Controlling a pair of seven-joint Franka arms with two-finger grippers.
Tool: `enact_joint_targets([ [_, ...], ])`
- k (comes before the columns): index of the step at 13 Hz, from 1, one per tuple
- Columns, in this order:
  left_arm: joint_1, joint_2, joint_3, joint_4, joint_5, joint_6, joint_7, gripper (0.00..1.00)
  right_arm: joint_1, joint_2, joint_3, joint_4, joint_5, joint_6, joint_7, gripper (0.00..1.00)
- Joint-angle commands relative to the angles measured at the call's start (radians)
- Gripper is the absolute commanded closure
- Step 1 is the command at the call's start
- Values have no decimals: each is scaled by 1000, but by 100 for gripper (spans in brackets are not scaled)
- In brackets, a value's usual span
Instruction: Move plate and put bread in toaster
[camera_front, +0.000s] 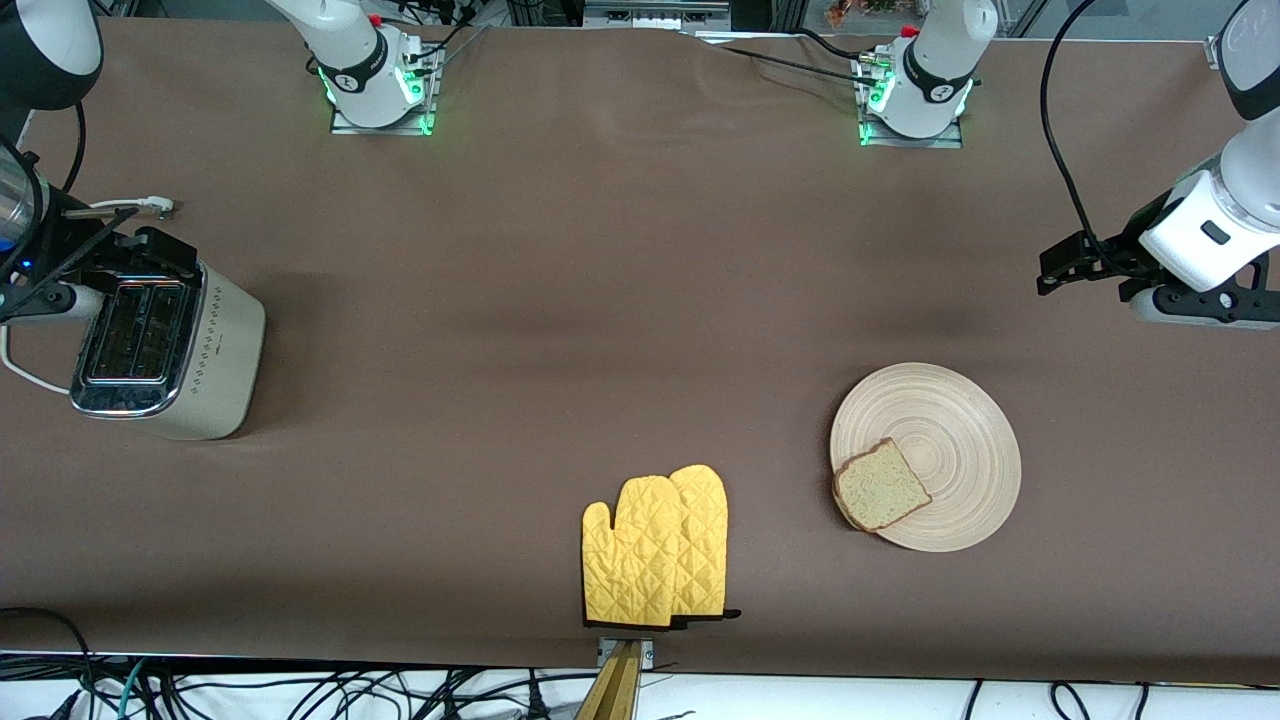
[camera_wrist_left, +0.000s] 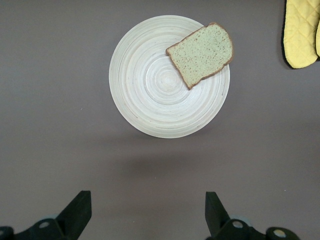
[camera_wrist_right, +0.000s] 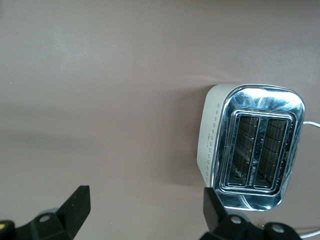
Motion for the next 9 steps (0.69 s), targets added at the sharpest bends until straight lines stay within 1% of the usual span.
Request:
enact_joint_targets([
  [1,7,10,-5,22,11,-12,11,0,-2,7,0,18,-3,-14,-8,0],
  [4,13,39,-5,27,0,-12,12,0,-3,7,0,18,-3,-14,-8,0],
  [5,14,63,-5,31,6,-13,7,0,-3,5,0,18,-3,-14,-8,0],
  [9,14,68,-5,41,2,-13,8,0,-3,7,0,18,-3,-14,-8,0],
])
